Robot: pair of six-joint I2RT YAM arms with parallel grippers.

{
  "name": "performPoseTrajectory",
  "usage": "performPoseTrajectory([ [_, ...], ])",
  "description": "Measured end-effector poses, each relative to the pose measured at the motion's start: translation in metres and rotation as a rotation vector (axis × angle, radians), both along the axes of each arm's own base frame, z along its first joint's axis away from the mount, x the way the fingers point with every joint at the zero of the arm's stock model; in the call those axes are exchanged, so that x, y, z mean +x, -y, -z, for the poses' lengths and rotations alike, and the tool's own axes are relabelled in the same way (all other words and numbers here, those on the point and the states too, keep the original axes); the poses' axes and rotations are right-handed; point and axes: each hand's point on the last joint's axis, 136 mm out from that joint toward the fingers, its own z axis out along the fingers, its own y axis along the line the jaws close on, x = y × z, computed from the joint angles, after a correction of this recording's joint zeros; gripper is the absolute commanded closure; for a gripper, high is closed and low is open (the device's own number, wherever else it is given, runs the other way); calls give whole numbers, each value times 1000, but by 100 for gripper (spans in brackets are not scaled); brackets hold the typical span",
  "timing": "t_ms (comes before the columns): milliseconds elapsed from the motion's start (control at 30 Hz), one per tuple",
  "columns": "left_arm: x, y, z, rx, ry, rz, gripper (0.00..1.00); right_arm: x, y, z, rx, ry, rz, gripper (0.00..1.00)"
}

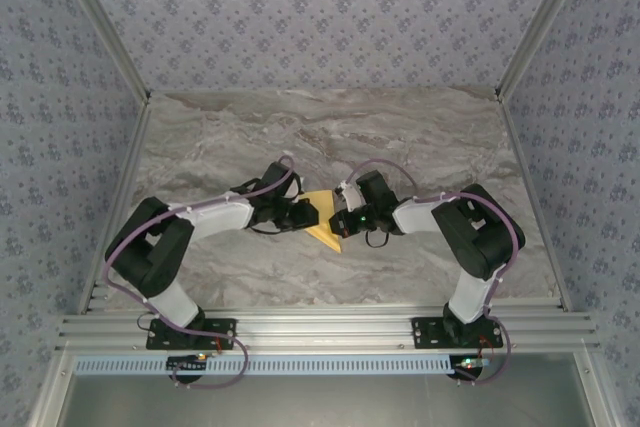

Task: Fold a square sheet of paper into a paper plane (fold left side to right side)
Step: Third fold the triangle at the center of the table.

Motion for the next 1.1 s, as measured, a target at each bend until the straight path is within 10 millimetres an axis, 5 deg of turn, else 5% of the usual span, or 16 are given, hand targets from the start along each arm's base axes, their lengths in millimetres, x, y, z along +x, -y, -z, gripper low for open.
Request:
performPoseTrajectory([
  [467, 7, 12, 24, -9, -13, -9, 88, 0, 0, 0, -2, 7, -7, 100],
  [933, -2, 3, 39, 7, -19, -30, 88, 0, -1, 0, -8, 12, -18, 100],
  [1100, -2, 3, 39, 4, -15, -35, 89, 0, -1, -1, -8, 7, -18, 90],
])
